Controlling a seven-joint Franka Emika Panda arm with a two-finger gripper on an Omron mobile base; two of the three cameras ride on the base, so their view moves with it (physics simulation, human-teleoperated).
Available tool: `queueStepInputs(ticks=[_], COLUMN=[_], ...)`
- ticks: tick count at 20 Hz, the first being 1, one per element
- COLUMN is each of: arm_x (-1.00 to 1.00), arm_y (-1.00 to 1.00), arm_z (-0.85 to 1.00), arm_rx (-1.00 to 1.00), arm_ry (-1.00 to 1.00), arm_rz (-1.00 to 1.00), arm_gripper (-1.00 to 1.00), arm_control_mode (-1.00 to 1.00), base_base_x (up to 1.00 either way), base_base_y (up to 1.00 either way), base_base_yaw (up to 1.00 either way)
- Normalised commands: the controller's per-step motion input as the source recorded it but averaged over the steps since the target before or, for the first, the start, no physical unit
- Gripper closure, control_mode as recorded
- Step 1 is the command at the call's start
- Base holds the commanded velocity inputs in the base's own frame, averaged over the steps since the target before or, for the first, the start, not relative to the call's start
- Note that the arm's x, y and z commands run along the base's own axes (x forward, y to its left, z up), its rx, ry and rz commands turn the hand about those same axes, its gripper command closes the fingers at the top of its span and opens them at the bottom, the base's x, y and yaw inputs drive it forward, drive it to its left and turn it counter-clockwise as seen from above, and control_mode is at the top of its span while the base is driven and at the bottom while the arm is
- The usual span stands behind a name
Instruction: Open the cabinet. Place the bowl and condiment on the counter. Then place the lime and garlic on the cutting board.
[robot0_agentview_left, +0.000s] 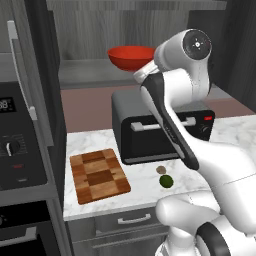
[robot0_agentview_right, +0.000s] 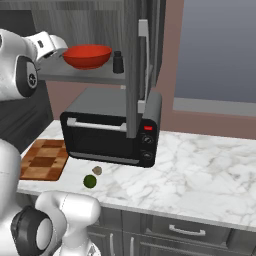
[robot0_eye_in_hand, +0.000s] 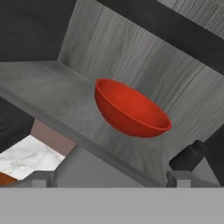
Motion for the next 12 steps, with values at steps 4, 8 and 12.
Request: queueStepInputs(ticks=[4, 8, 12], arm_x=[0.39, 0.39, 0.41], arm_y=[-0.02, 0.00, 0.00], arm_z=[0.00, -0.01, -0.09], arm_rx=[0.00, 0.00, 0.00], arm_ry=[0.00, 0.00, 0.00], arm_rz=[0.00, 0.00, 0.00], arm_gripper=[-1.00, -1.00, -1.00], arm_control_mode=[-1.00, -1.00, -1.00], base_base_x=[0.00, 0.00, 0.00], base_base_y=[0.00, 0.00, 0.00], base_base_yaw=[0.00, 0.00, 0.00])
